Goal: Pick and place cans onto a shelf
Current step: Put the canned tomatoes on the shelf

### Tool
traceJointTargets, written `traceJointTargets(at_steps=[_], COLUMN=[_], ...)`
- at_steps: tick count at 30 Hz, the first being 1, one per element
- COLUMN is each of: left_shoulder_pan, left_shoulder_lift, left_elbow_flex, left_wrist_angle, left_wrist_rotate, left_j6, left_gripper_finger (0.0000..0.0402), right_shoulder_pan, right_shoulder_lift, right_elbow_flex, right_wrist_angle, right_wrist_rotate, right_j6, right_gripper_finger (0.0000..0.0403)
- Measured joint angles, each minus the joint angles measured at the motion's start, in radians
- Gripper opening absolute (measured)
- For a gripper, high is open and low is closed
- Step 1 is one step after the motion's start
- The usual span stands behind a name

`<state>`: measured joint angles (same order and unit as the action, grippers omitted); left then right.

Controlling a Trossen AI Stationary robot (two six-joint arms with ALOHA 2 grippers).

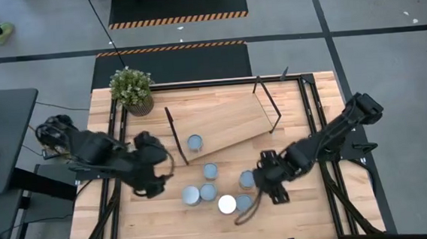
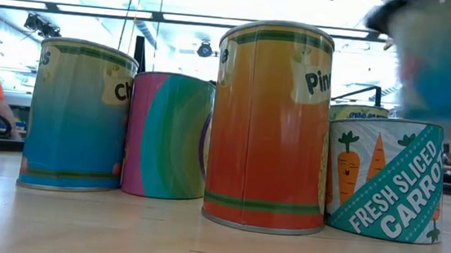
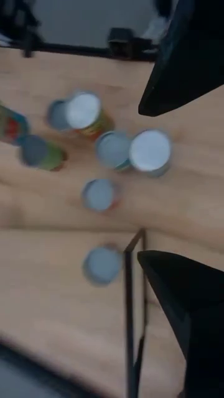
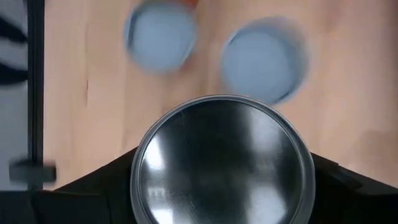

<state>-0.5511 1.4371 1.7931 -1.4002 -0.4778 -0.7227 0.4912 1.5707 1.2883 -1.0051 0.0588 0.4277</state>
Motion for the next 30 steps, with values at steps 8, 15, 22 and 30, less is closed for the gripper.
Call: traceJointTargets(at_steps=[8, 15, 22, 30], left_shoulder_pan=[-0.088, -0.069, 0.025, 0.155], left_shoulder_lift=[-0.089, -0.126, -0.174, -0.189], left_elbow_flex=[0.0, -0.001, -0.001, -0.002], left_wrist_angle=[-0.027, -0.035, -0.032, 0.0], left_wrist_rotate=[-0.165, -0.202, -0.245, -0.262], left_j6=[0.056, 0.131, 0.163, 0.133], left_gripper_finger=[0.0375, 0.0375, 0.0375, 0.0375], right_shoulder_pan=[-0.247, -0.384, -0.547, -0.705], right_shoulder_lift=[0.0, 0.0, 0.039, 0.205], right_elbow_flex=[0.198, 0.301, 0.311, 0.35], right_wrist_angle=[-0.025, -0.001, 0.111, 0.17], right_wrist_rotate=[0.078, 0.141, 0.057, -0.102], right_j6=[0.041, -0.06, -0.297, -0.517], right_gripper_finger=[0.0317, 0.0317, 0.0316, 0.0316])
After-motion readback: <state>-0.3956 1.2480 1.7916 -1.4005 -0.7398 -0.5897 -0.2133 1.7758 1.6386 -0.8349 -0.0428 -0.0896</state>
